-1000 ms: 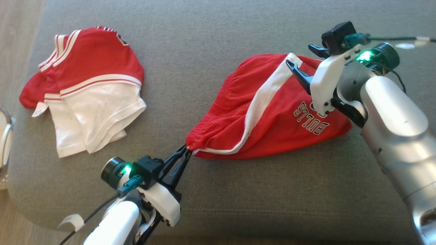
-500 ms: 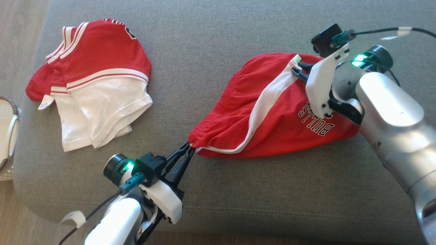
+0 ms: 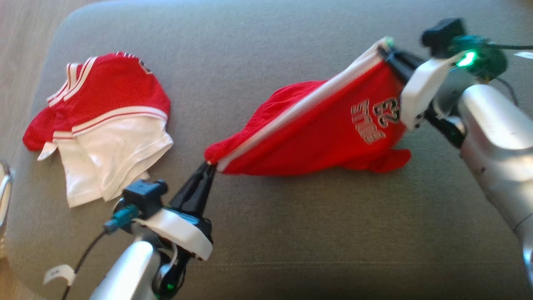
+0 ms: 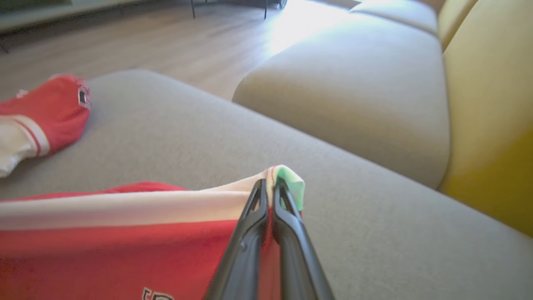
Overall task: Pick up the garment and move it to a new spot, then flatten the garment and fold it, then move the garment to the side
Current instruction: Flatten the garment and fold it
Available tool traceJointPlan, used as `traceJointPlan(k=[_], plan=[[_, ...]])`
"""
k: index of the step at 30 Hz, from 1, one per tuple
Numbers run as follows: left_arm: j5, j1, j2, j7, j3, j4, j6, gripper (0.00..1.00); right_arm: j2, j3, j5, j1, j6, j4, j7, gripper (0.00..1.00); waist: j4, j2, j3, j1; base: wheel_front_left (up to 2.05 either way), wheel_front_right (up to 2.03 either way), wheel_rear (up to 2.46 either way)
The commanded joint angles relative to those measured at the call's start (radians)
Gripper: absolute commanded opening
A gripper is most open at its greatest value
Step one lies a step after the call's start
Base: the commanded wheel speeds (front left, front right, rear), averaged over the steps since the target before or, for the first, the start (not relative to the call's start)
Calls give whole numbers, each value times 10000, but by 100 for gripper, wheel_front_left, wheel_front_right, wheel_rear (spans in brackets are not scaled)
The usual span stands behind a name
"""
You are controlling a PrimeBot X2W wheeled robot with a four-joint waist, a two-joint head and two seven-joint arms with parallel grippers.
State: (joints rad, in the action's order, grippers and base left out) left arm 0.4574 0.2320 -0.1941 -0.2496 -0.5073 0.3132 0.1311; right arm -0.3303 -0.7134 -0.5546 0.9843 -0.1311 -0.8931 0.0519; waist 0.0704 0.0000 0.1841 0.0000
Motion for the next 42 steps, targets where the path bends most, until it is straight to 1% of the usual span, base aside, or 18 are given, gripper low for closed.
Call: traceJointPlan(k=[1, 3, 7, 11, 14, 16, 17, 18, 19, 20, 26, 29, 32, 35, 37, 38, 40, 42], plan=[[370, 391, -172, -122, 510, -386, -4, 0, -201, 318, 28, 246, 4, 199, 524, 0, -390, 0, -393, 0, 0, 0, 0], [976, 579, -203, 3, 609, -445, -4, 0, -275, 718, 70, 148, 4, 223, 1056, 0, -620, 0, -615, 0, 0, 0, 0], [2092, 1356, -355, 956, 711, -1082, -4, 0, -290, 1564, -219, -85, 4, 592, 1572, 0, -967, 0, -988, 0, 0, 0, 0], [3034, 2532, -878, 2244, 747, -1826, -4, 0, -394, 2090, -673, -144, 4, 1177, 1484, 0, -1277, 0, -1260, 0, 0, 0, 0], [3454, 3714, -1267, 3161, 701, -2278, -4, 0, -606, 2425, -845, 56, 4, 1534, 1251, 0, -1456, 0, -1313, 0, 0, 0, 0], [3619, 4612, -1623, 3547, 585, -2542, -4, 0, -706, 2648, -930, 272, 4, 1732, 1024, 0, -1585, 0, -1244, 0, 0, 0, 0], [3691, 5032, -1760, 3683, 585, -2552, -4, 0, -743, 2743, -949, 390, 4, 1807, 916, 8, -1649, 0, -1200, 0, 0, 0, 0], [3792, 5417, -1854, 3815, 597, -2484, -4, 0, -764, 2799, -901, 498, 4, 1882, 824, 12, -1713, 0, -1149, 0, 0, 0, 0], [3905, 5781, -1918, 3950, 628, -2356, -4, 0, -773, 2828, -807, 613, 4, 1959, 730, 9, -1780, 0, -1076, 0, 0, 0, 0], [3980, 6130, -1977, 4088, 629, -2199, -4, 0, -774, 2848, -695, 738, 4, 2025, 644, 0, -1842, 0, -984, 0, 0, 0, 0], [4145, 7841, -2201, 4520, 394, -1086, -4, 0, -482, 2806, -4, 1643, 4, 2088, 231, 0, -2140, 0, -177, 0, 0, 0, 0], [3894, 9030, -2320, 4337, -17, -311, -4, 0, -112, 2923, 444, 2490, 4, 1749, 313, 0, -2307, 0, 599, 0, 0, 0, 0], [3397, 10335, -2420, 3770, -551, 463, -4, 0, 233, 3322, 1242, 3594, 4, 1117, 1028, 0, -2475, 0, 1480, 0, 0, 0, 0], [2668, 11722, -2514, 2664, -1023, 1212, -4, 0, 537, 4121, 2264, 4766, 4, 493, 1850, 0, -2622, 0, 2312, 0, 0, 0, 0], [2128, 12591, -2549, 1777, -1365, 1648, -4, 0, 644, 4979, 3074, 5430, 4, 409, 2057, 0, -2644, 0, 2786, 0, 0, 0, 0], [1896, 13008, -2540, 1283, -1452, 1871, -4, 0, 693, 5510, 3477, 5698, 4, 647, 2081, 0, -2628, 0, 3015, 0, 0, 0, 0], [1470, 13686, -2476, 375, -1574, 2290, -4, 0, 885, 6617, 4279, 5821, 4, 1627, 2091, 0, -2544, 0, 3389, 0, 0, 0, 0], [1223, 13946, -2365, -14, -1620, 2510, -4, 0, 1203, 7280, 5087, 5480, 4, 2576, 2094, 0, -2454, 0, 3638, 0, 0, 0, 0]])
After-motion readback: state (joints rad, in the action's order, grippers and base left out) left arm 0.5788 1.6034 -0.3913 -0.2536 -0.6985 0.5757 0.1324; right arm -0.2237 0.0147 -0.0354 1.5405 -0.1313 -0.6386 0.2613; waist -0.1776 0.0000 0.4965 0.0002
